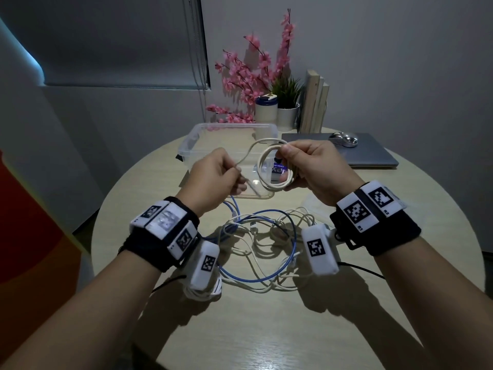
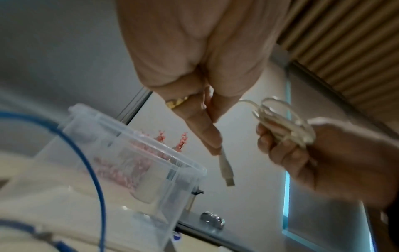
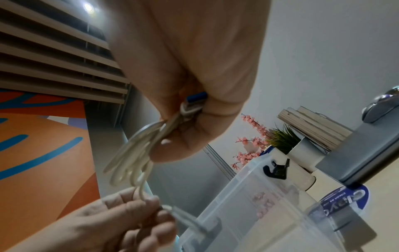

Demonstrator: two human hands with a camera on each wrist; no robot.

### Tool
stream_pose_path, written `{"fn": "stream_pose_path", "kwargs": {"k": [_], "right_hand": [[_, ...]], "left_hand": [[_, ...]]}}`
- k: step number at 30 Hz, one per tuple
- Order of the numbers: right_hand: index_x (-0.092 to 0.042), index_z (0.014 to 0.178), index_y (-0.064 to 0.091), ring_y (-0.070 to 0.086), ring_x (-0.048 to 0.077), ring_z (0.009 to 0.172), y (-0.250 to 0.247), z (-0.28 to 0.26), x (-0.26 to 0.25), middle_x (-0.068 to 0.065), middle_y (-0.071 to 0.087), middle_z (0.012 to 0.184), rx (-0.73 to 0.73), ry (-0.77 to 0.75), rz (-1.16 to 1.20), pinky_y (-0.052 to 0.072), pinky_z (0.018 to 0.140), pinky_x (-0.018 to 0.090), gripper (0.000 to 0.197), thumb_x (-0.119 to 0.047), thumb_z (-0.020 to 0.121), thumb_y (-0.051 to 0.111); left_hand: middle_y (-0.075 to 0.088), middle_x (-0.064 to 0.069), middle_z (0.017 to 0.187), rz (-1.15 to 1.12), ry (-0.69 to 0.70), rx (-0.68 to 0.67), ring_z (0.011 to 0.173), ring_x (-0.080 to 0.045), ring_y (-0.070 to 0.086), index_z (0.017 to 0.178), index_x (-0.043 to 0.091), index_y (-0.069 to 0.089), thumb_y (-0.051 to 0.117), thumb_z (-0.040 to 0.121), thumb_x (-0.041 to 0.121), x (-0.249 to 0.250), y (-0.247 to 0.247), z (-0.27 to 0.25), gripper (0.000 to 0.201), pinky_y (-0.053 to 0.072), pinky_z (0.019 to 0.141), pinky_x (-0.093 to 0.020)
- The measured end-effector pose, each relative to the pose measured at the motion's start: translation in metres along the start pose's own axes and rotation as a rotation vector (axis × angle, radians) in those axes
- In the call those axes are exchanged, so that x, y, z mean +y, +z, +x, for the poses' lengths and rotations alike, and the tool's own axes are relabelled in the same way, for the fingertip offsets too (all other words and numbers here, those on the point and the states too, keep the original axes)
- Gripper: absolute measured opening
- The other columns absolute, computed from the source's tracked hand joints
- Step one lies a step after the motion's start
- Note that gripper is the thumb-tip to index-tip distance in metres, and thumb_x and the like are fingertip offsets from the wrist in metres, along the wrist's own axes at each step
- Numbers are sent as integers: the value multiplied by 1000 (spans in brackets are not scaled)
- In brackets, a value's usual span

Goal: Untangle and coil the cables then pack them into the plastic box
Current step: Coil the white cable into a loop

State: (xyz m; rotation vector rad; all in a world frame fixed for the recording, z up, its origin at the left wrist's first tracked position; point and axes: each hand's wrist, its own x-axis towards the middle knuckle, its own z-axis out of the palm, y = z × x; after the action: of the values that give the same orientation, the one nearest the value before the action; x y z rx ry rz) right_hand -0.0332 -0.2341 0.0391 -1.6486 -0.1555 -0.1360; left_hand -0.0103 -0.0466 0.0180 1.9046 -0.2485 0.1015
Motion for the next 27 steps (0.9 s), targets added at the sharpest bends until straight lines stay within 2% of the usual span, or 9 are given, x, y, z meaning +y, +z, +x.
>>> {"fn": "stream_pose_path", "kwargs": {"k": [3,8,10,13,16,19,22,24,27], "right_hand": [[12,107,60,61,15,48,3,0,4,22,53,86,-34,28,13,53,47,31,29,-13,96,50],[11,105,60,62,16,51,6,1,6,20,54,85,-64,44,16,50,42,26,29,-15,96,51],[9,104,62,61,18,53,6,2,6,19,54,85,-58,42,7,49,43,26,27,-15,96,52],[-1,94,66,57,24,59,6,4,5,16,56,82,-23,23,-2,50,44,27,20,-16,95,54],[-5,89,67,57,18,56,6,5,6,11,59,74,26,-4,-29,49,46,28,18,-16,95,54],[-3,93,69,58,14,55,6,6,9,15,59,73,59,-37,-71,46,46,27,18,-15,95,55],[-2,98,70,57,20,64,8,5,12,12,61,73,45,-56,-93,44,46,25,19,-14,95,55],[-1,97,70,57,20,62,10,4,13,9,62,72,21,-73,-90,44,44,24,19,-12,94,55],[0,95,70,56,14,56,14,2,14,9,64,76,-11,-85,-83,44,42,24,18,-9,94,54]], "left_hand": [[68,-15,75,-382,-78,70,64,-18,71,84,7,45,49,96,0,7,1,-2,15,58,60,-23],[67,-11,76,-624,-128,-14,63,-15,68,88,6,49,48,96,1,14,5,-4,10,54,55,-18],[68,-10,78,-638,-143,-103,68,-17,69,94,5,52,48,97,6,13,6,-6,5,54,56,-20],[72,-7,78,-605,-168,-228,71,-14,70,89,7,59,45,99,18,12,9,-9,21,53,61,-20],[74,-2,83,-572,-193,-303,80,-11,69,89,14,65,40,100,33,13,11,-12,33,46,77,-26],[73,5,83,-578,-203,-299,79,-8,65,94,18,64,49,90,42,15,13,-13,29,41,82,-29],[68,8,79,-564,-196,-264,77,-9,61,94,19,63,58,87,33,15,15,-12,17,40,81,-29],[65,9,77,-560,-202,-228,77,-10,58,91,20,63,58,91,25,16,17,-12,7,42,75,-24],[64,6,82,-579,-205,-242,79,-10,57,93,18,64,57,93,19,18,22,-13,7,47,68,-20]]}}
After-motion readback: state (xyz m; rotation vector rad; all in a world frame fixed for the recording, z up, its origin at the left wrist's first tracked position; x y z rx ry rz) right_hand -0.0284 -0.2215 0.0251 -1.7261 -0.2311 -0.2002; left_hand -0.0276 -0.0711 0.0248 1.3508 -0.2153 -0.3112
